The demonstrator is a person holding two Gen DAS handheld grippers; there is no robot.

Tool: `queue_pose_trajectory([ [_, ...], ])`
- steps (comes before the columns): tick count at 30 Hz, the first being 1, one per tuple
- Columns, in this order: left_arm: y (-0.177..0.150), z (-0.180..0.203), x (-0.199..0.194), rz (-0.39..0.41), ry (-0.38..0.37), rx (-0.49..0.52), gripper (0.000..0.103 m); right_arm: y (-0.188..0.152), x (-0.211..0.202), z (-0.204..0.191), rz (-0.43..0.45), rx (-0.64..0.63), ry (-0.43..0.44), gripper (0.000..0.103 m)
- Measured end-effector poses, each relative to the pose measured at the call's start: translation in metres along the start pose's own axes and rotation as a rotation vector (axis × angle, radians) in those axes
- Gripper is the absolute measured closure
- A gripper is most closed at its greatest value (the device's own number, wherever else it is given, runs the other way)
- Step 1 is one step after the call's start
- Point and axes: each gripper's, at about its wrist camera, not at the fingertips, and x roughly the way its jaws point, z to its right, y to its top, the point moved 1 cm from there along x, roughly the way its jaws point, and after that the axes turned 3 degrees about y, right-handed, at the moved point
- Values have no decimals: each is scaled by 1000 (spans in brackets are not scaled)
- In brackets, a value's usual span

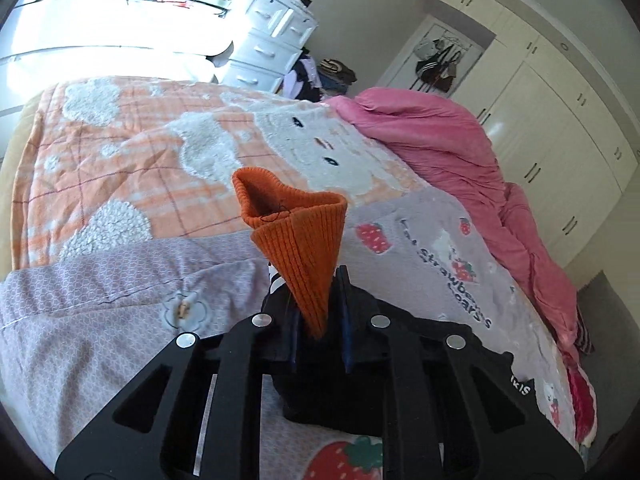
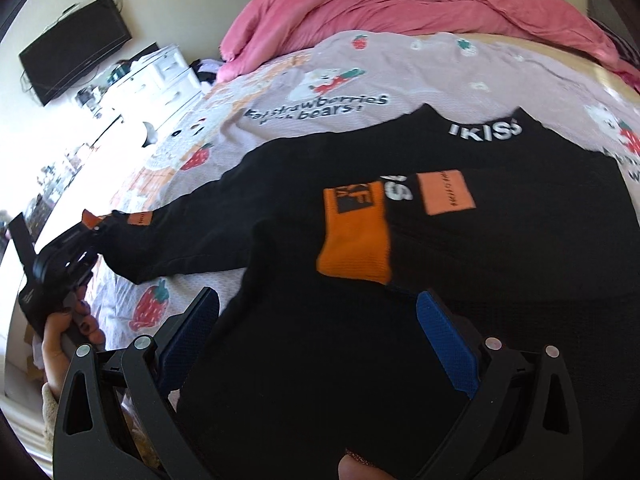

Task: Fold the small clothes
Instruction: 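Lift the second sleeve with the left gripper and carry it across the shirt body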

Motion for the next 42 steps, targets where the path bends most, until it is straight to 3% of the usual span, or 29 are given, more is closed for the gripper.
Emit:
queue_pose_trajectory([
  [6,-7,30,-13,9,-120,43,96,-10,-18,36,18,90,-63,5],
  [20,-25,81,-29,-25,-352,107,98,-10,-63,90,118,249,-69,5],
  [34,-60,136,-41,-102,-507,219,98,-11,-90,106,180,285,-80,4],
  [42,-94,172,-46,-161,-580,335,98,-12,-102,120,210,303,-117,4],
])
